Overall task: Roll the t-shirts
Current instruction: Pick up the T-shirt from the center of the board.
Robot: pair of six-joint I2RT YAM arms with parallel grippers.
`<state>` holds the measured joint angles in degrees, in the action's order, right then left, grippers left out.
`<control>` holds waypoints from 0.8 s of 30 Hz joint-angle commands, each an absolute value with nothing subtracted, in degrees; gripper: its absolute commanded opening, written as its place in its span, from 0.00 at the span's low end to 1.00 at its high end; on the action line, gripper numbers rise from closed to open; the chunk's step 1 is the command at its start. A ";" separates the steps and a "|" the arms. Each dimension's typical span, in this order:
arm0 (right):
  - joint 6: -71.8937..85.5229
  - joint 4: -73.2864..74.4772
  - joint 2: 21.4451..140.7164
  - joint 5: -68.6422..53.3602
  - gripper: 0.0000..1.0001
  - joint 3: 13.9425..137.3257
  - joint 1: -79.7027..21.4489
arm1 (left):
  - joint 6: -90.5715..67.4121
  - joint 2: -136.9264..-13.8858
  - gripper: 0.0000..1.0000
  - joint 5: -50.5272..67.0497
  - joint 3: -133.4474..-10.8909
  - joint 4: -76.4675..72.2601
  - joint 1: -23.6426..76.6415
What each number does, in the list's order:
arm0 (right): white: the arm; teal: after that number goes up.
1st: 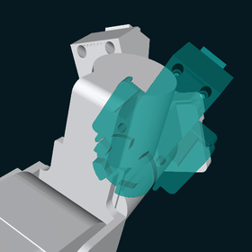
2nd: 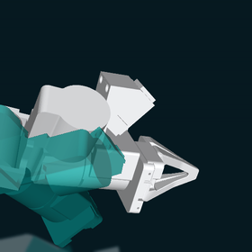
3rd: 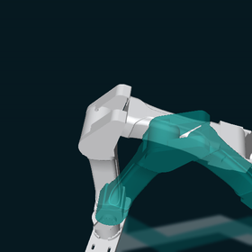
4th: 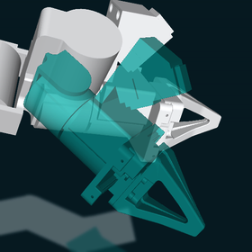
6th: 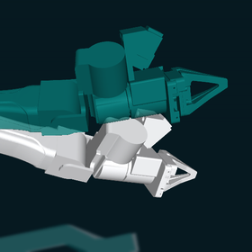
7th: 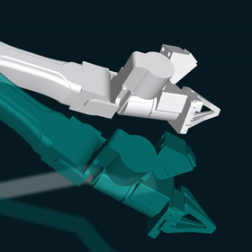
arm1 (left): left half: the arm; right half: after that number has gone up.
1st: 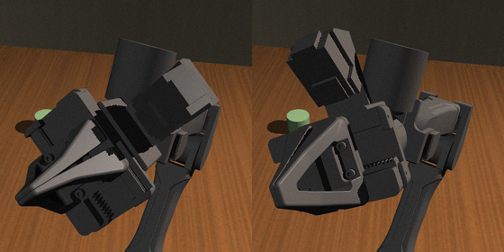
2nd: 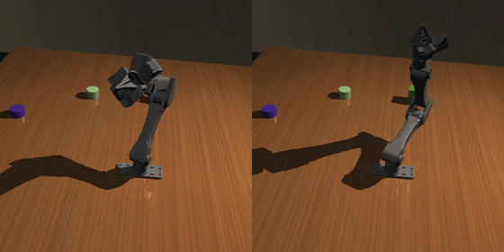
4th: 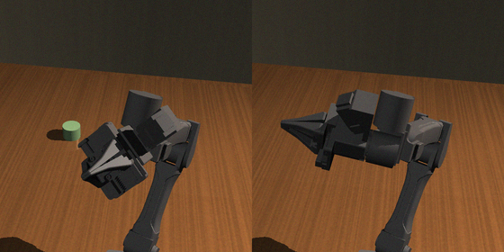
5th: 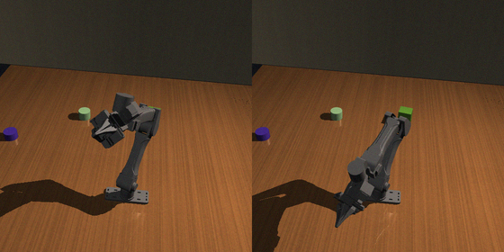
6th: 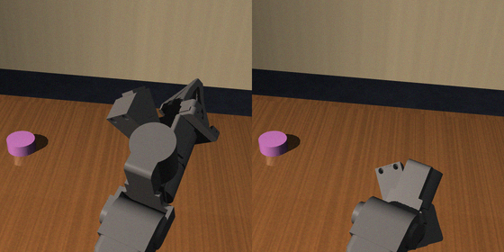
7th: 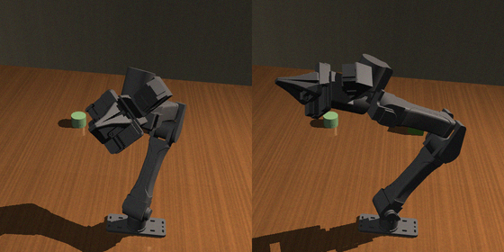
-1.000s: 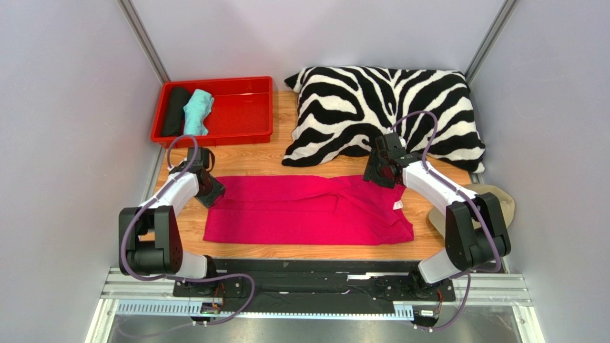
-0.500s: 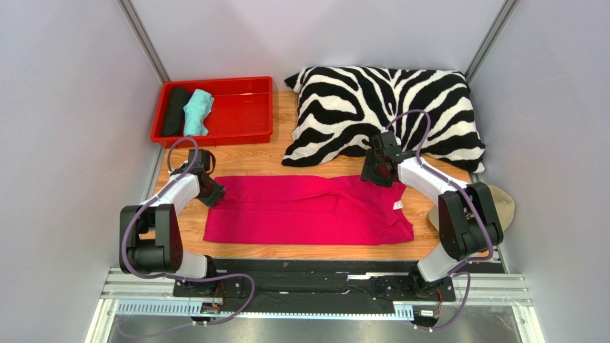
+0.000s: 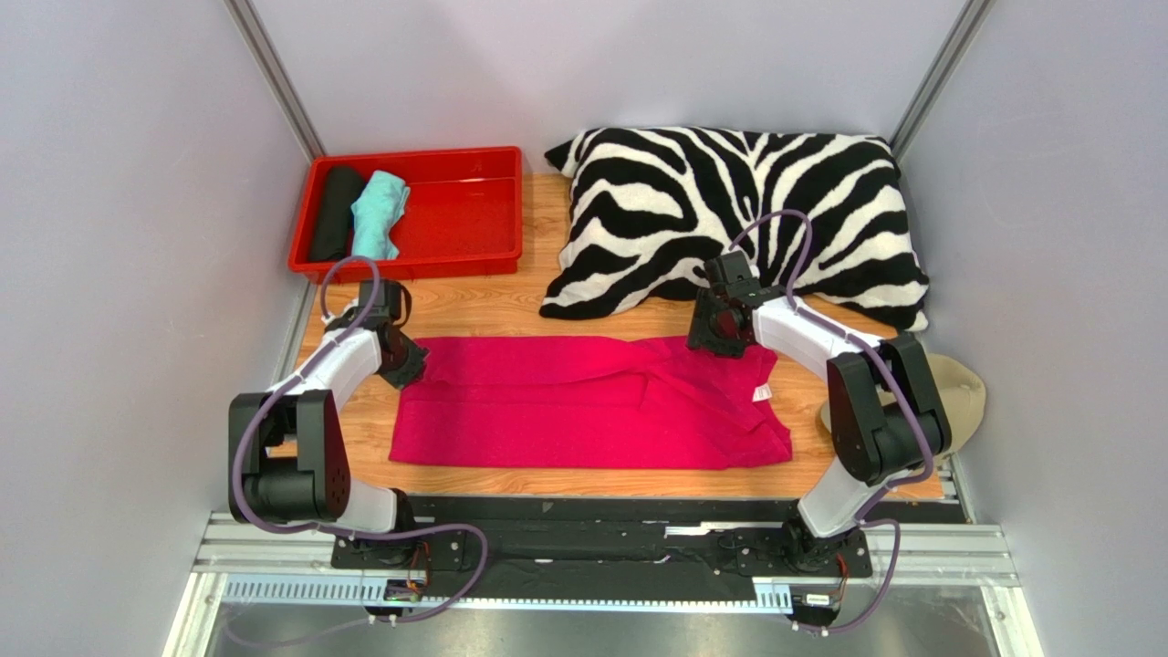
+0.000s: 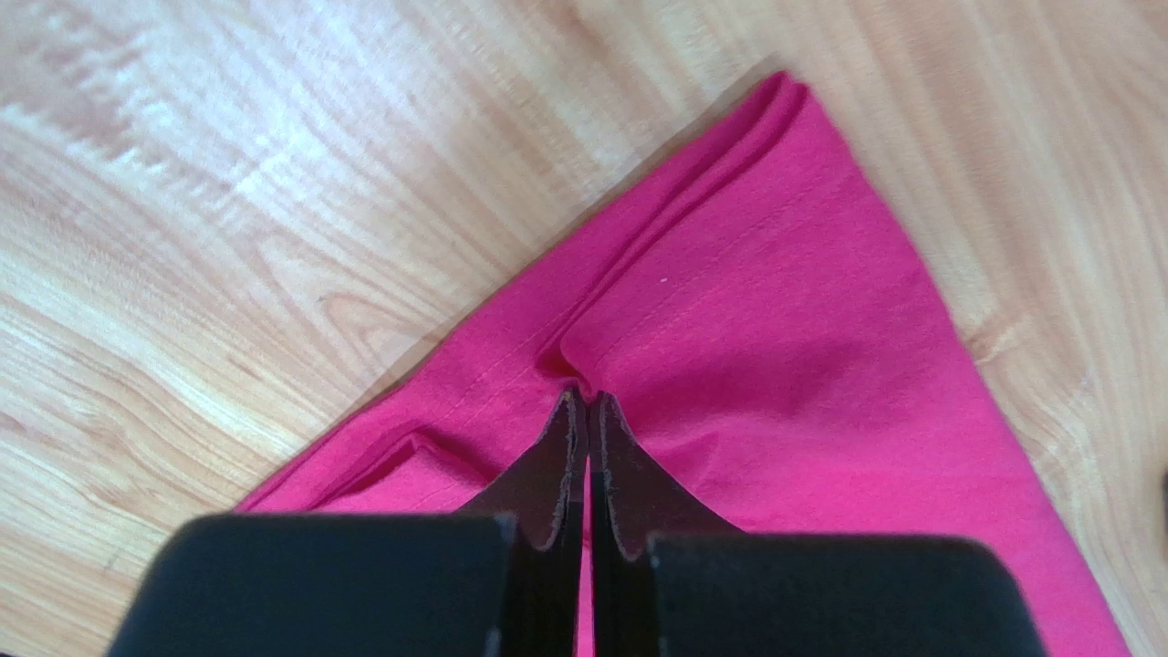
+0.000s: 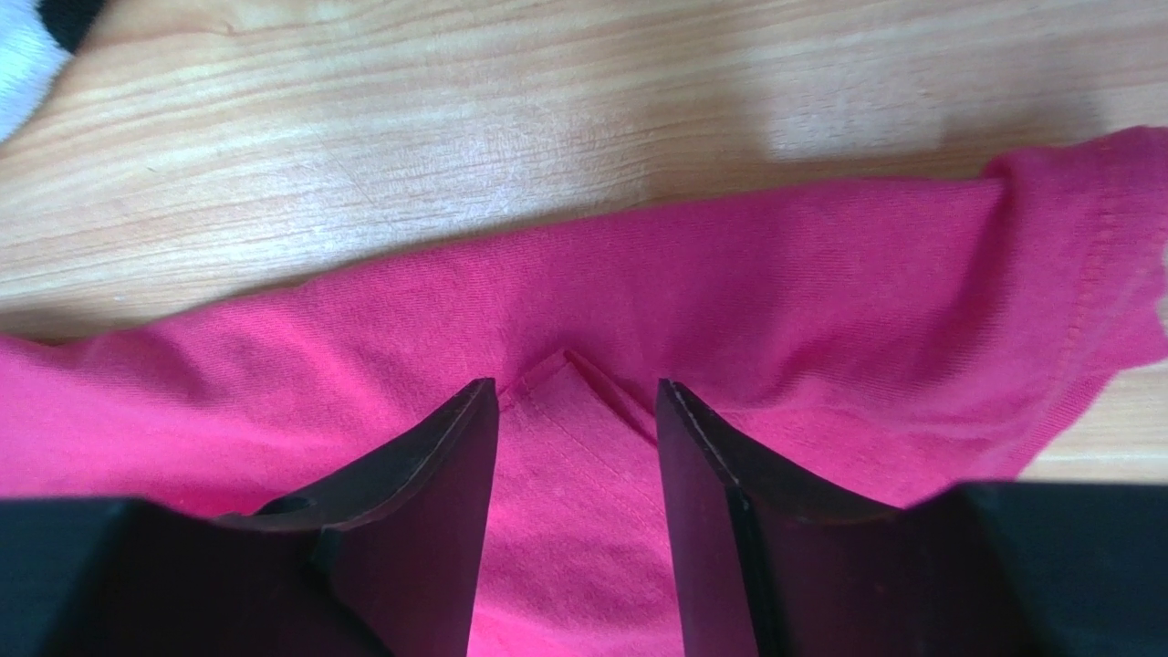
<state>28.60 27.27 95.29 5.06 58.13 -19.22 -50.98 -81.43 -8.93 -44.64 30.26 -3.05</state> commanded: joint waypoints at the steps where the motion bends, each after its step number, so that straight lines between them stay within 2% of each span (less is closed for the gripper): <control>1: 28.30 25.31 96.59 6.67 0.47 59.15 -20.13 | -48.61 -79.89 0.00 -9.67 -47.37 29.00 -3.43; 6: 28.91 25.05 97.03 6.94 0.38 58.97 -20.30 | -47.64 -79.63 0.00 -9.75 -47.81 28.92 -3.43; 10: 29.18 26.01 95.81 7.12 0.17 59.06 -20.39 | -47.20 -79.37 0.00 -9.93 -48.51 29.00 -3.51; 13: 29.35 27.07 94.14 6.85 0.08 58.97 -20.39 | -46.85 -79.37 0.00 -10.46 -49.13 29.35 -3.52; 17: 29.27 28.83 92.03 6.59 0.06 58.71 -21.09 | -46.06 -78.67 0.00 -11.07 -49.57 29.18 -3.43; 24: 29.62 30.06 88.51 4.84 0.06 57.31 -22.06 | -45.53 -78.49 0.00 -11.60 -50.27 28.83 -3.43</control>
